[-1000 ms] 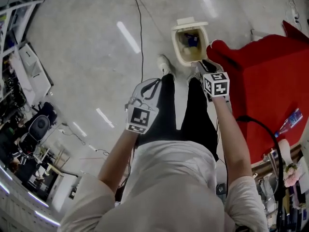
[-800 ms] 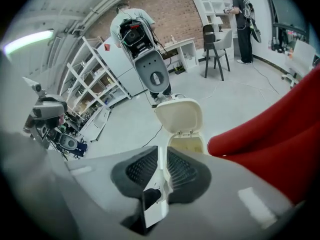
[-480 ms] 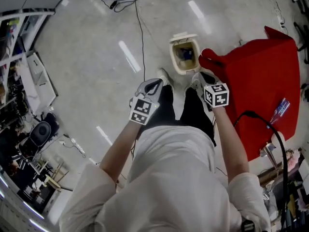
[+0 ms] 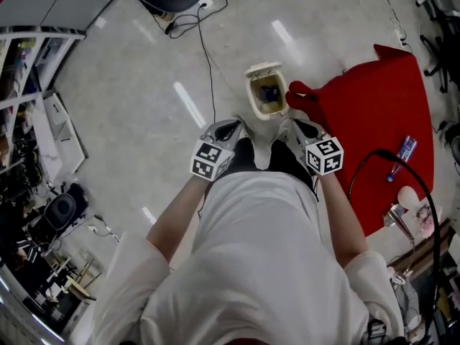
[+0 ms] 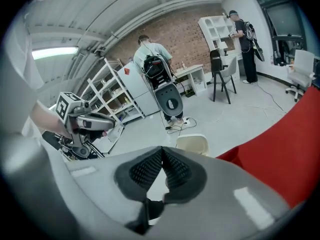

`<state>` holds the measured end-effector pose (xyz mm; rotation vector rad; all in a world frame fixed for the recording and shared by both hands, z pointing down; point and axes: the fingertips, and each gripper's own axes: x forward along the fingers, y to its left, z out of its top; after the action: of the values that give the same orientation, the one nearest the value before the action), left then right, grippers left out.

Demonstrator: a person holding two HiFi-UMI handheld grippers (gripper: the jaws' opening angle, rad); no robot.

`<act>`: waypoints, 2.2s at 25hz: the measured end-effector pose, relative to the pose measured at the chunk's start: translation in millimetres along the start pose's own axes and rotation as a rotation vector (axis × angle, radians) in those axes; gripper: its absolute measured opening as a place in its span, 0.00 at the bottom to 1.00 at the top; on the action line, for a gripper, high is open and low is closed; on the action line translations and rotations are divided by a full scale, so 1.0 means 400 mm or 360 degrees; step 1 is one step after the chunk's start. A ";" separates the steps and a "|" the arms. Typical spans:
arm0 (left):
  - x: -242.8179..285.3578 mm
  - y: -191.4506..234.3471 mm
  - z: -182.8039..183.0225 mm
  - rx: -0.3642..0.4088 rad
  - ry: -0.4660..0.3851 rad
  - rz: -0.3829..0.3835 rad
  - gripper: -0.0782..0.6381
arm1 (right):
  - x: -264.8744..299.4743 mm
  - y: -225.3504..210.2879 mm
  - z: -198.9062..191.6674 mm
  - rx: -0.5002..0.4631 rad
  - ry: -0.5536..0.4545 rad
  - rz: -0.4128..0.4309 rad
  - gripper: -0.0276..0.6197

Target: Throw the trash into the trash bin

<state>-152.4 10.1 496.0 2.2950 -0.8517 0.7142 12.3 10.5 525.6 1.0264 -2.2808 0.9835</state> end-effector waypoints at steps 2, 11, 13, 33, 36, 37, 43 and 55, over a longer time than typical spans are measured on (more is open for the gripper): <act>0.001 -0.009 0.001 0.0033 0.0018 0.0008 0.12 | -0.016 0.006 0.006 0.0007 -0.0023 -0.0007 0.05; -0.010 -0.072 0.052 0.0060 -0.0075 -0.0072 0.12 | -0.053 0.036 -0.005 0.0030 -0.0058 -0.0025 0.05; -0.003 -0.090 0.050 0.0095 -0.0069 -0.0091 0.12 | -0.062 0.037 -0.011 0.0029 -0.0065 -0.0029 0.05; 0.108 -0.247 0.076 0.0281 0.0001 -0.0243 0.12 | -0.408 -0.312 -0.154 0.0335 -0.0212 -0.0660 0.10; 0.127 -0.266 0.095 0.0280 0.0004 -0.0257 0.12 | -0.476 -0.371 -0.175 0.0379 -0.0229 -0.0766 0.13; 0.135 -0.273 0.100 0.0291 0.0009 -0.0260 0.12 | -0.500 -0.393 -0.184 0.0395 -0.0234 -0.0805 0.14; 0.191 -0.315 0.121 0.0353 0.0038 -0.0284 0.12 | -0.644 -0.539 -0.261 0.0494 -0.0237 -0.1049 0.20; 0.262 -0.375 0.135 0.0406 0.0121 -0.0302 0.12 | -0.923 -0.783 -0.433 0.0674 -0.0137 -0.1578 0.31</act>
<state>36.8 26.5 477.3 2.5129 -0.5235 0.8594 503.2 162.7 534.2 2.0915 -1.2799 0.9543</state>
